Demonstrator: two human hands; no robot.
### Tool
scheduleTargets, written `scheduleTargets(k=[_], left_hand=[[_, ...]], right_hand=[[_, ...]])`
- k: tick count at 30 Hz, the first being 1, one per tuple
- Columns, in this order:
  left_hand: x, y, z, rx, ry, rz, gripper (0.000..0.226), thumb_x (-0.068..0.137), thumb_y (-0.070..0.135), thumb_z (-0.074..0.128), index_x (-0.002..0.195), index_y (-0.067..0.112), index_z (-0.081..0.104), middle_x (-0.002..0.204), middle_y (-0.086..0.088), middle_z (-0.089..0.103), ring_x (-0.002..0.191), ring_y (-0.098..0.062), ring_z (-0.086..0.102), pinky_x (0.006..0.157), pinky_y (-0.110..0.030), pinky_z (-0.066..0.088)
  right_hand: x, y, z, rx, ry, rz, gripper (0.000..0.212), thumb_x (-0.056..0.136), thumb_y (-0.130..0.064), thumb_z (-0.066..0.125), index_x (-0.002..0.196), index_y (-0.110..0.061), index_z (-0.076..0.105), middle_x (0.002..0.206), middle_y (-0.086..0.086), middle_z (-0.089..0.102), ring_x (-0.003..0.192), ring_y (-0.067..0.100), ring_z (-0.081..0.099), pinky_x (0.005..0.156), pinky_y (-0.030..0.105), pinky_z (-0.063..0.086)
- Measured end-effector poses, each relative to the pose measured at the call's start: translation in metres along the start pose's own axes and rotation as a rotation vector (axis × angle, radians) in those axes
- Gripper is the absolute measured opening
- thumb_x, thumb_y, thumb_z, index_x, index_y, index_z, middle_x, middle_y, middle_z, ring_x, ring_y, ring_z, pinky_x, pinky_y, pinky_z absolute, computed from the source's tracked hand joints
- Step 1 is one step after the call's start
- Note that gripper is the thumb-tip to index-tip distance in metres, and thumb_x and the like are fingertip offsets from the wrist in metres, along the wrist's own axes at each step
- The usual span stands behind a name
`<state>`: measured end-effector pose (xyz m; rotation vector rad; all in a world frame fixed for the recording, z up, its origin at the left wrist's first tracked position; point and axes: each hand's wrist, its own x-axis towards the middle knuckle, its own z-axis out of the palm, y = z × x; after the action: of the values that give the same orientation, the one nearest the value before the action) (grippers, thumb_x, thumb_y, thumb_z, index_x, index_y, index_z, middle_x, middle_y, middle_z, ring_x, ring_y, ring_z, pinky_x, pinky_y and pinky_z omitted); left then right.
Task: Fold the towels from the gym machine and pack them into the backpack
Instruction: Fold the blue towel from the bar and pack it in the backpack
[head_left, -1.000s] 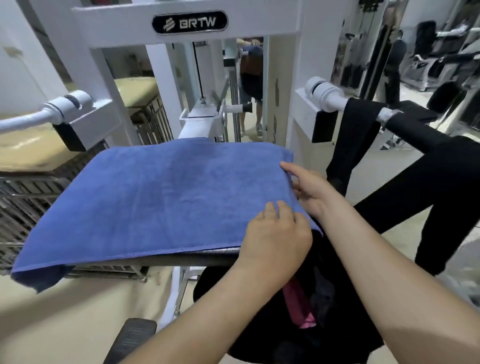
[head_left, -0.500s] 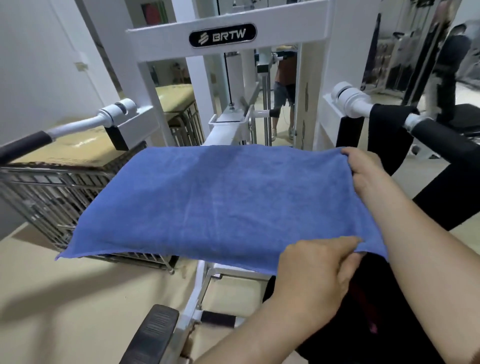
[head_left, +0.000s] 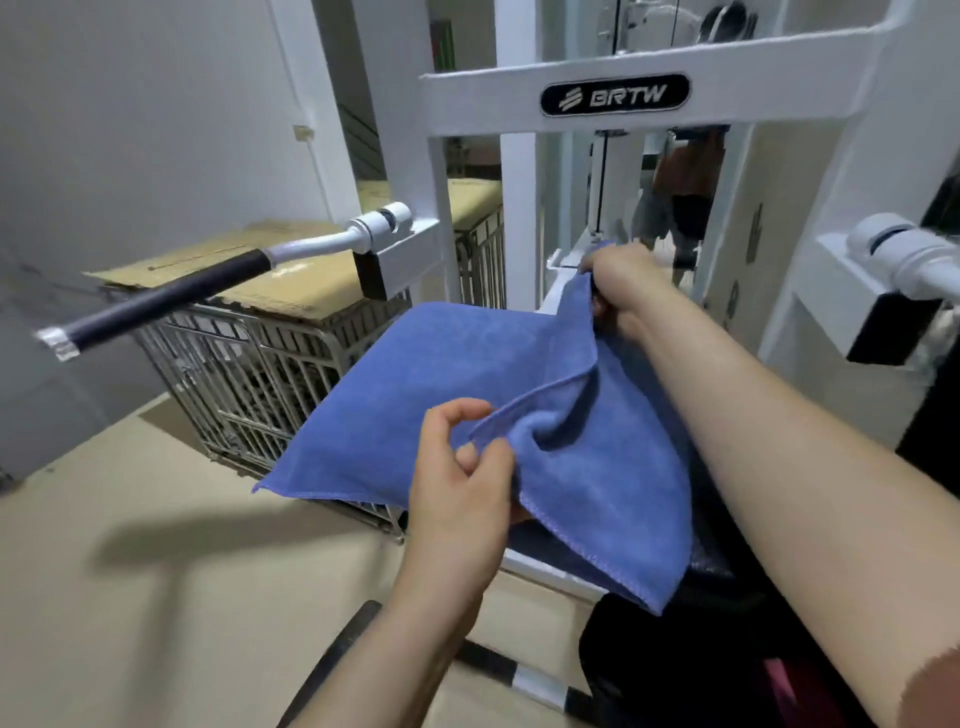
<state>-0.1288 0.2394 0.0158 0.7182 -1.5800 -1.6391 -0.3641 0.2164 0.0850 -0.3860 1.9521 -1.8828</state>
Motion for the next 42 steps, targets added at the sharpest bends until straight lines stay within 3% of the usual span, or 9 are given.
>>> scheduleTargets(k=[6,9,11,13,17,21,27,38,42], left_hand=[[0.04,-0.011,-0.097,0.108,0.195,-0.073,0.039,0.091,0.001,0.038,0.113,0.031,0.048,0.058,-0.008,0.046,0.048,-0.025,0.057,0.047,-0.033,0.05],[0.054,-0.02,-0.13,0.634,0.286,0.093,0.046,0.083,0.006,0.049,0.121,0.032,0.044,0.075,0.003,0.06,0.07,-0.019,0.06,0.062,-0.036,0.046],[0.059,-0.022,-0.136,0.902,0.309,0.312,0.051,0.077,0.004,0.055,0.122,0.026,0.048,0.096,0.004,0.054,0.086,-0.02,0.054,0.068,-0.033,0.039],[0.055,-0.023,-0.119,0.951,0.144,0.495,0.035,0.076,0.009,0.057,0.108,0.024,0.058,0.09,0.002,0.051,0.082,-0.022,0.054,0.066,-0.033,0.042],[0.026,-0.028,-0.051,1.085,-0.333,0.727,0.019,0.079,0.043,0.055,0.084,0.025,0.058,0.076,0.003,0.048,0.07,-0.022,0.052,0.053,-0.031,0.04],[0.002,-0.033,-0.004,1.349,-0.332,0.744,0.062,0.065,0.066,0.059,0.106,0.019,0.06,0.085,-0.001,0.052,0.075,-0.022,0.048,0.057,-0.034,0.036],[-0.009,-0.031,0.013,1.531,-0.395,0.682,0.053,0.042,0.023,0.076,0.094,0.016,0.066,0.072,0.0,0.051,0.059,-0.017,0.049,0.041,-0.025,0.018],[-0.048,0.009,0.082,0.529,-0.836,0.149,0.036,0.078,0.024,0.052,0.111,0.027,0.065,0.089,0.006,0.068,0.076,-0.01,0.063,0.082,-0.027,0.054],[-0.012,0.0,0.053,0.842,-0.338,0.411,0.028,0.081,0.037,0.051,0.099,0.029,0.07,0.081,0.012,0.061,0.08,-0.009,0.06,0.075,-0.03,0.05]], right_hand=[[-0.002,0.018,0.117,-0.168,-0.2,-0.07,0.009,0.088,-0.002,0.044,0.085,-0.01,0.043,0.065,0.013,0.048,0.038,0.018,0.043,0.039,0.018,0.029],[-0.005,0.029,0.133,-0.265,-0.342,-0.034,0.038,0.091,-0.03,0.052,0.126,-0.022,0.038,0.08,0.014,0.062,0.056,0.022,0.052,0.047,0.022,0.037],[-0.001,0.03,0.119,-0.45,-0.301,-0.161,0.035,0.09,-0.031,0.051,0.115,-0.007,0.054,0.075,0.011,0.06,0.058,0.022,0.051,0.05,0.025,0.038],[0.006,0.028,0.088,-0.842,-0.122,-0.356,0.023,0.089,-0.025,0.048,0.086,-0.011,0.066,0.077,0.008,0.064,0.072,0.026,0.057,0.06,0.03,0.042],[0.016,0.021,0.014,-1.377,0.074,-0.18,0.045,0.093,-0.045,0.045,0.129,-0.021,0.054,0.137,0.013,0.051,0.124,0.036,0.046,0.092,0.041,0.042],[0.026,0.038,-0.018,-1.105,-0.018,-0.199,0.028,0.085,-0.04,0.062,0.101,-0.019,0.07,0.112,0.007,0.067,0.098,0.026,0.059,0.073,0.029,0.041],[0.027,0.049,-0.039,-0.859,0.116,-0.397,0.01,0.08,-0.017,0.068,0.083,-0.008,0.072,0.084,0.007,0.065,0.083,0.026,0.059,0.061,0.026,0.037],[0.014,0.019,-0.141,-1.423,0.154,-0.315,0.016,0.079,-0.014,0.058,0.089,-0.025,0.065,0.105,0.012,0.066,0.098,0.037,0.06,0.087,0.042,0.052],[-0.005,0.022,-0.09,-1.153,-0.25,-0.637,0.025,0.079,-0.011,0.063,0.101,-0.022,0.069,0.098,0.0,0.069,0.094,0.022,0.063,0.085,0.03,0.05]])
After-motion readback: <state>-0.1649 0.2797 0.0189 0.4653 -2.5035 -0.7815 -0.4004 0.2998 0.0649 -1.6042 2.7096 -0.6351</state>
